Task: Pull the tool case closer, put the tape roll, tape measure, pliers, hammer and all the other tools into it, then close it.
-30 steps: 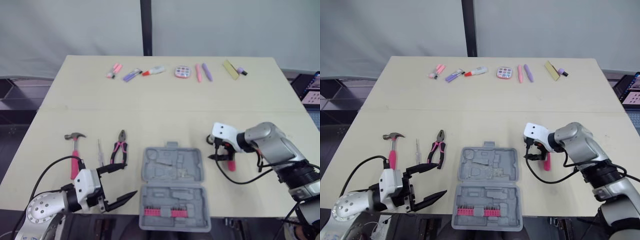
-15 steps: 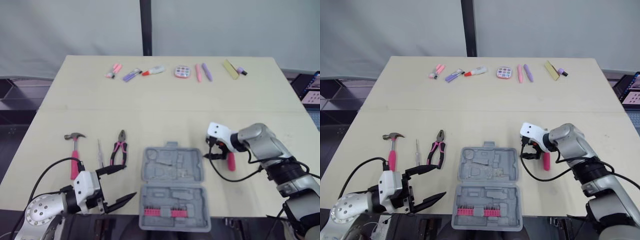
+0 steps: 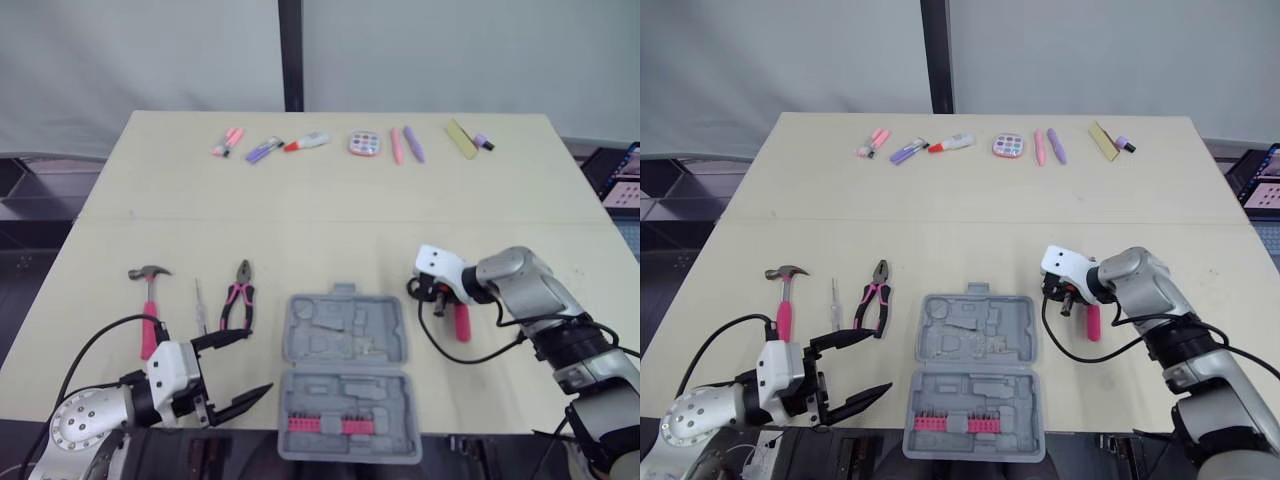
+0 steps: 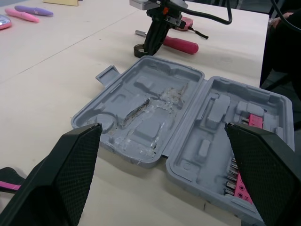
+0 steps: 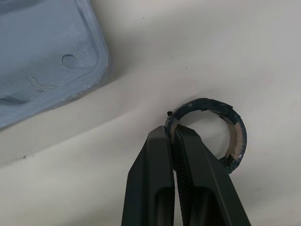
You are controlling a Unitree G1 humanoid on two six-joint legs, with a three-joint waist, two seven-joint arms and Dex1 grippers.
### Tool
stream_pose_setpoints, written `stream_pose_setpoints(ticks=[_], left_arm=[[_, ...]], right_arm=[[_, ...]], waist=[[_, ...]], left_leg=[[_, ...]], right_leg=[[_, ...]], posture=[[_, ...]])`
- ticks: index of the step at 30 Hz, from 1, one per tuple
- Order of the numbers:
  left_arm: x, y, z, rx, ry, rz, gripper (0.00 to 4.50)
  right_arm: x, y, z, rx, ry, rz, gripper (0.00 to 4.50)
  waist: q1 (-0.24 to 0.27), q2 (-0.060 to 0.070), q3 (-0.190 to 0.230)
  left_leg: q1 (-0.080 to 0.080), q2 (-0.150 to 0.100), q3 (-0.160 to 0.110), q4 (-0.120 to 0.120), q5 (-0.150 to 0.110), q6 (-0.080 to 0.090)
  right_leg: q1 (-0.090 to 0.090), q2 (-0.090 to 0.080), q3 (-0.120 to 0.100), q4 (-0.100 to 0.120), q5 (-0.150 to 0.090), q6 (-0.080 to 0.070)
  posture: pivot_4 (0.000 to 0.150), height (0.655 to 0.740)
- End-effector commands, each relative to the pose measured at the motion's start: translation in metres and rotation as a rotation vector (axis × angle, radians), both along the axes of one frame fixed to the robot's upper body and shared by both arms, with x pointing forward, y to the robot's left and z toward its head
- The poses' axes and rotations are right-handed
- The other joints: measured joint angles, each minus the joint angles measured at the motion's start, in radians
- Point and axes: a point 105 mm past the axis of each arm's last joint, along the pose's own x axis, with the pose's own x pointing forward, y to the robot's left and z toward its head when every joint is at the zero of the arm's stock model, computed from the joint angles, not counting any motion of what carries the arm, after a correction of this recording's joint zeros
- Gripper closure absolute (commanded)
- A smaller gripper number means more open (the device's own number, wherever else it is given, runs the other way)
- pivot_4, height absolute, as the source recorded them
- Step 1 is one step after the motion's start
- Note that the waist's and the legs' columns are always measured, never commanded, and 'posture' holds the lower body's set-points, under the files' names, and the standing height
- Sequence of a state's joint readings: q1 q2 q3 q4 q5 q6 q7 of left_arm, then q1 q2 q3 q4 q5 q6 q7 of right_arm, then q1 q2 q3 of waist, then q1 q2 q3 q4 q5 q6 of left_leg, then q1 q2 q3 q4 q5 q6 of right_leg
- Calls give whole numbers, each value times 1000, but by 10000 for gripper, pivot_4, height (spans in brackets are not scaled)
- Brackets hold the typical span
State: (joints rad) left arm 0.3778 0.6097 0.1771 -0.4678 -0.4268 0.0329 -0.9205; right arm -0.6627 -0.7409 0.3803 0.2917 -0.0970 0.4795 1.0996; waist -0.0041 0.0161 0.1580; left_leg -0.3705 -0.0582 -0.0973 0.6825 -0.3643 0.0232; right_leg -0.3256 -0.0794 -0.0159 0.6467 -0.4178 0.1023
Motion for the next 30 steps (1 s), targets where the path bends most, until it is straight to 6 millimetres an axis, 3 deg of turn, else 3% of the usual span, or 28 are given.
stream_pose_setpoints(ticks=[1,5,11,20,30], left_arm=[[1,-3,11,-19,-20,-15,0],[6,-2,16,-22,-8,-39,0],[12,6,23,-29,17,-44,0],[6,24,13,12,58,-36,0],[4,36,1,26,68,-18,0]], right_arm=[[8,-6,26,40,-87,-32,44655],[3,2,56,114,-128,-30,44655],[-34,46,82,280,-92,45,44655],[-77,118,69,425,-5,140,44655],[-77,157,51,467,32,156,44655]], waist=[[0,0,0],[0,1,0],[-1,1,0],[-1,1,0],[-3,0,0]], left_leg=[[0,0,0,0,0,0],[0,0,0,0,0,0],[-1,0,0,-1,0,0],[-1,0,-1,0,0,0],[-1,-2,-2,-1,0,-1]], right_leg=[[0,0,0,0,0,0],[-1,0,0,0,0,0],[-1,0,0,1,0,0],[-3,0,0,5,0,0],[-12,-2,1,14,0,0]], posture=[[1500,7134],[1500,7134],[1500,7134],[1500,7134],[1500,7134]])
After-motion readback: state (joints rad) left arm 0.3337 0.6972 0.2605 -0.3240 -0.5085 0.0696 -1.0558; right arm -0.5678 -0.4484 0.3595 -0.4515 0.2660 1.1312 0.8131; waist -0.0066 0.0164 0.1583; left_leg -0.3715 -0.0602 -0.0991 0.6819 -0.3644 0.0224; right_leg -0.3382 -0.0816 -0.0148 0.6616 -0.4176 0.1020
